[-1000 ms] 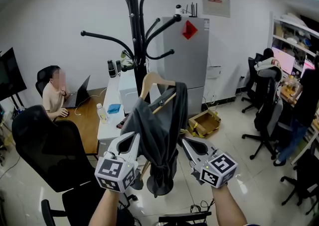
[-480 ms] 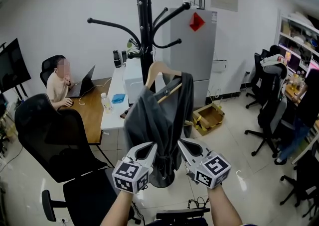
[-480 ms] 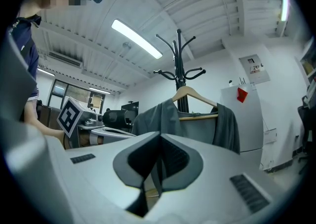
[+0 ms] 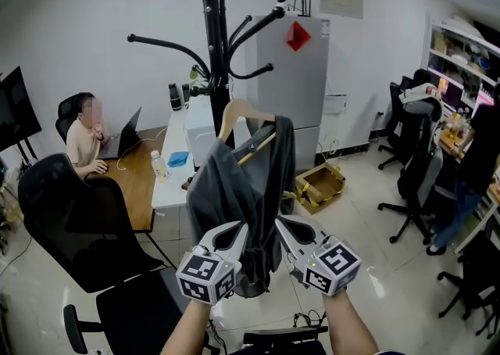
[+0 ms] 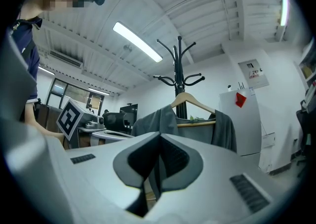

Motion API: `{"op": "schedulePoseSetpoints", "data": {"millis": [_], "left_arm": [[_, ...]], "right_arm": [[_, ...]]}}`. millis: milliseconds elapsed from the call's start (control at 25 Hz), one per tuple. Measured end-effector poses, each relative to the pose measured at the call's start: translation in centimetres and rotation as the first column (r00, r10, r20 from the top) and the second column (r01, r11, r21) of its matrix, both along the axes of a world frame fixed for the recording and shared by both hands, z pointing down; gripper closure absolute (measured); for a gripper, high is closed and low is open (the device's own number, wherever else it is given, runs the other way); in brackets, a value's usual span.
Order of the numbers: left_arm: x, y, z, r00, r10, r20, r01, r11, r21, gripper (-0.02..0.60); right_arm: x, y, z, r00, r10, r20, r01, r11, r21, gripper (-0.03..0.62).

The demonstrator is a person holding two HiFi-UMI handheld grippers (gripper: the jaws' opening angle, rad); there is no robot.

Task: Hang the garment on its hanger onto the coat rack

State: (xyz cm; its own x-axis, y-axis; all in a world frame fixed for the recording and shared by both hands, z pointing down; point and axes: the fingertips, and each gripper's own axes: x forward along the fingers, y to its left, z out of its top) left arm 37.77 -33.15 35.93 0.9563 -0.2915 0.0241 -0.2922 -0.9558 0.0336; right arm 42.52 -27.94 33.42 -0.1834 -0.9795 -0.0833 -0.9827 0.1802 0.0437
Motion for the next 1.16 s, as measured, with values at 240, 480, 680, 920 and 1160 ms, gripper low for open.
{"op": "schedulePoseSetpoints", "data": {"millis": [240,480,680,920,1160], "left_arm": [[0.55,0.17,-0.09,1.0,0.012,0.002,-0.012,1.0,-0.005,0.578],[0.63,0.09,0.14,1.0,0.015,0.007,-0.015,1.0,-0.005,0.577],[0.48,0.1,0.38,1.0,0.017,0.018,-0.017,1.0,-0.001,0.578],[0.37,-0.06,0.77,1.0,0.019,0.024,-0.019,1.0,-0.009,0.578],[0.45,0.18,0.64,0.999,0.03,0.034,-0.03,0.999,-0.012,0.578]], "right_arm": [[0.03,-0.14,-0.24,1.0,-0.003,-0.012,0.003,1.0,-0.003,0.594],[0.04,-0.39,-0.16,1.0,-0.005,-0.015,0.005,1.0,-0.005,0.594],[-0.19,-0.56,-0.05,1.0,-0.008,-0.015,0.008,1.0,-0.007,0.594],[-0.4,-0.77,0.09,1.0,-0.013,-0.012,0.013,1.0,-0.009,0.594],[-0.63,-0.82,-0.19,1.0,-0.015,-0.014,0.015,1.0,-0.015,0.594]]}}
